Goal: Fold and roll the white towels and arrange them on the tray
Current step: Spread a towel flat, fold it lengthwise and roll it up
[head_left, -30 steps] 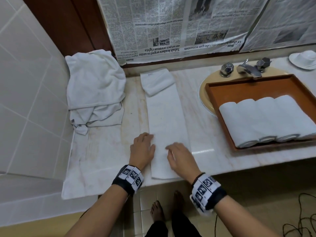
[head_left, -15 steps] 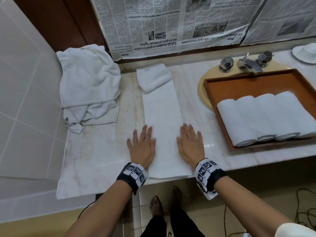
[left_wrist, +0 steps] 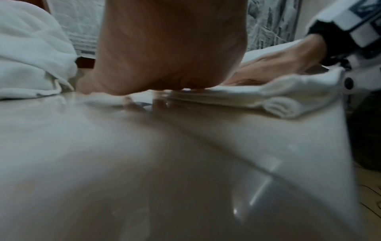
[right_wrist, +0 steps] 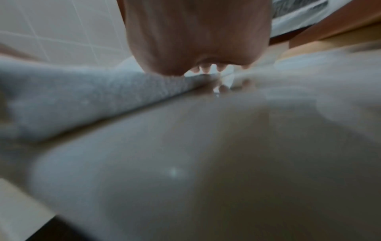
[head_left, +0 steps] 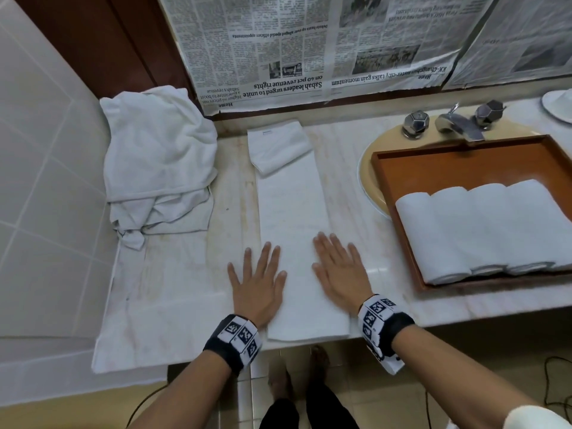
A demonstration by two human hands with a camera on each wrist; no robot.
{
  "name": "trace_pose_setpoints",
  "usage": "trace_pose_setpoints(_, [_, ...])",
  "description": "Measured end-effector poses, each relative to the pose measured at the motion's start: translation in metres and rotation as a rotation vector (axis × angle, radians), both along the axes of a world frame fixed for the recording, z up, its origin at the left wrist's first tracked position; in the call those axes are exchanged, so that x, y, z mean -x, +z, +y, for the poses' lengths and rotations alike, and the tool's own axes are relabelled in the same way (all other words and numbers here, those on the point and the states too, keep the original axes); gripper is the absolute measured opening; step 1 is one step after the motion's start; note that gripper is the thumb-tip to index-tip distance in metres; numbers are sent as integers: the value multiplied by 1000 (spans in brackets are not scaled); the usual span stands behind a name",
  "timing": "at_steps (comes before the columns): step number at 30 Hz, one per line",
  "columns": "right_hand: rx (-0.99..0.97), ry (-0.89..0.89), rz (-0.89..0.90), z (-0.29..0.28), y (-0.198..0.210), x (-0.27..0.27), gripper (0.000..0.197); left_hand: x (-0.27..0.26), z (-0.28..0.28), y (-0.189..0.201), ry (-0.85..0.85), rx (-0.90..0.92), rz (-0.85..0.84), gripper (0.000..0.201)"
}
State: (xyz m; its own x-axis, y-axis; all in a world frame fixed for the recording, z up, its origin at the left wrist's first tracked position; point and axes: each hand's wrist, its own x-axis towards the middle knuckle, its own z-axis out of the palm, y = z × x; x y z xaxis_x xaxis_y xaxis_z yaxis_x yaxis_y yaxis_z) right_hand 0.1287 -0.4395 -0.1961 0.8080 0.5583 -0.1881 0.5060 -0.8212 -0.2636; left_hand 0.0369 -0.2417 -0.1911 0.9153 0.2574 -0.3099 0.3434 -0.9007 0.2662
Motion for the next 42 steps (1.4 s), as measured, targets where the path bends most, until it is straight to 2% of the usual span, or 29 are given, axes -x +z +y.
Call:
trace_pose_setpoints(2, [34,38,11,3,-2,-4,60,-5,-9,-2,17,-7,9,61])
trace_pose_setpoints(7, [117,-77,16,-6,6,-45,55,-31,-14,1,71,-34,43,62])
trace_pose_setpoints(9, [6,-95,-45,-10,19,-49,53,-36,-15,6,90,14,43,64])
trace_pose_setpoints(11, [-187,-33,-89,-18,30,-32,51,-28,-13,12,79,92,-31,65])
trace_pose_setpoints(14, [-301,156,27,-41,39,20,43,10,-5,19,-54,305,-225,59])
trace_pose_setpoints(17, [-201,308,28,-58,31,62,39,50,-4,16,-248,313,-246,44])
trace_pose_setpoints(19, [-207,309,-48,-60,21,75,30,64,-5,12,-327,286,-210,44])
trace_pose_setpoints(23, [-226,207,-188,-54,12,81,41,68,-8,5,-367,228,-277,35])
trace_pose_setpoints(25, [-207,208,-216,-49,13,82,38,70,-14,4,-379,141,-316,28])
trace_pose_setpoints(28, [-191,192,-168,-40,18,73,24,71,-27,9,-332,1,-307,27])
trace_pose_setpoints(30, [-191,139,-66,-35,22,63,15,68,-35,13,-283,-30,-268,33])
trace_pose_setpoints(32, [-200,89,63,-34,26,54,20,65,-39,18,-279,-56,-219,36])
trace_pose_setpoints(34, [-219,13,212,-36,35,45,22,56,-37,24,-255,-34,-155,34])
trace_pose_setpoints(36, [-267,-65,331,-40,43,39,23,46,-29,31,-148,62,-100,34])
trace_pose_setpoints(39, [-301,-99,324,-44,41,37,20,36,-18,34,-31,179,-6,33])
trace_pose_setpoints(42, [-354,-90,196,-46,29,44,17,31,-20,35,75,203,1,31])
